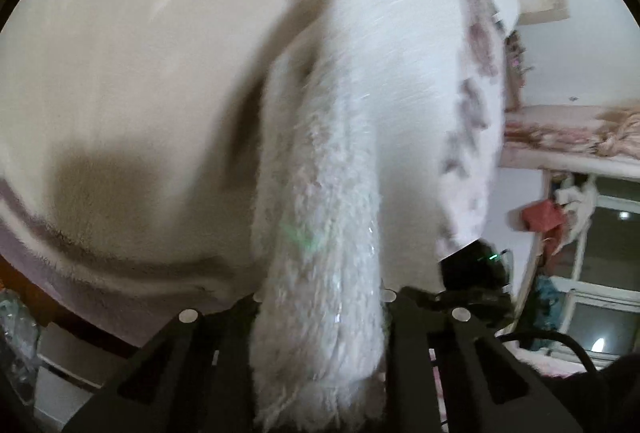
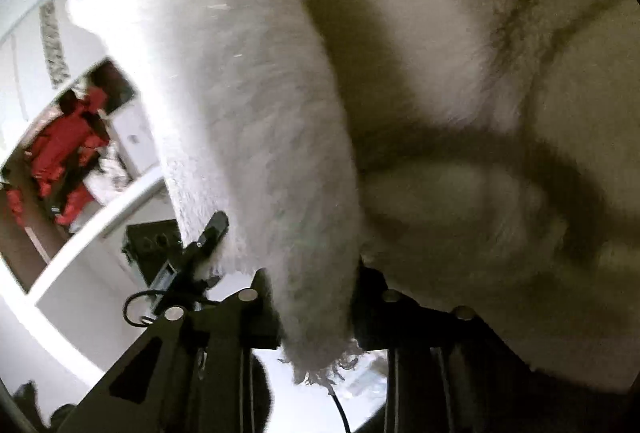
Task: Fold large clothes
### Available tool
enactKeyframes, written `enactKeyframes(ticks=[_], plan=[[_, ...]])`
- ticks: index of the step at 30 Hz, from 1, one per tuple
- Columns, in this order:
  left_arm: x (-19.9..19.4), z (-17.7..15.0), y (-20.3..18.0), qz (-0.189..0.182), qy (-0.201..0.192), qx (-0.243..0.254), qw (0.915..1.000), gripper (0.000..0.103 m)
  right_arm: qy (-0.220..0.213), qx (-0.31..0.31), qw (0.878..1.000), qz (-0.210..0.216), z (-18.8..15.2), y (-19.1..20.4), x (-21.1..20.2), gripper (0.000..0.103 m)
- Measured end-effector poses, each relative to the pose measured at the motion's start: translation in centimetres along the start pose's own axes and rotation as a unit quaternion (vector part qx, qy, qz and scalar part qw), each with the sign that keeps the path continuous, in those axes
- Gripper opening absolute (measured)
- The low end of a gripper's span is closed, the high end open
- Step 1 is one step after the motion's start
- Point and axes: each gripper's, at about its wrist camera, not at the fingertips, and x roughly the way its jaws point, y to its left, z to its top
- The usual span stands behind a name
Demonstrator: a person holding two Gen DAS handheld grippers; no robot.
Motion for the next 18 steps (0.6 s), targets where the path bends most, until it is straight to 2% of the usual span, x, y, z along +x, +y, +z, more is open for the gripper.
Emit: enactKeyframes(ticks=[4, 7, 9, 10, 12, 15, 18], plan=[[-2.9, 3.0, -5.2, -0.041, -0.051, 0.023, 0.9976, 0.014, -0.012, -0.018, 0.998, 0.057, -0.9, 5.5, -3.1, 0.024], [-4.4, 6.5, -8.7, -0.069, -0.083, 0.049, 0.9929, 0.014, -0.035, -0.053, 0.994, 0.089, 0.6, 11.1, -7.5, 0.023], [-4.7, 10.1, -11.6, -0.075, -0.108, 0.080, 0.9881, 0.014, -0.059, -0.077, 0.990, 0.106, 3.2, 15.2, -11.2, 0.023], [-3.4, 11.3, -13.5, -0.077, -0.114, 0.090, 0.9864, 0.014, -0.073, -0.095, 0.986, 0.113, 4.8, 17.7, -12.5, 0.023], [-2.1, 15.6, -16.1, -0.063, -0.124, 0.124, 0.9825, 0.014, -0.101, -0.121, 0.982, 0.104, 8.0, 21.2, -15.2, 0.023], [0.8, 20.8, -17.5, -0.048, -0.114, 0.145, 0.9816, 0.015, -0.136, -0.130, 0.977, 0.097, 14.1, 24.9, -17.8, 0.023], [4.5, 27.0, -17.1, -0.036, -0.090, 0.129, 0.9869, 0.015, -0.156, -0.119, 0.977, 0.084, 20.7, 26.3, -19.3, 0.023]])
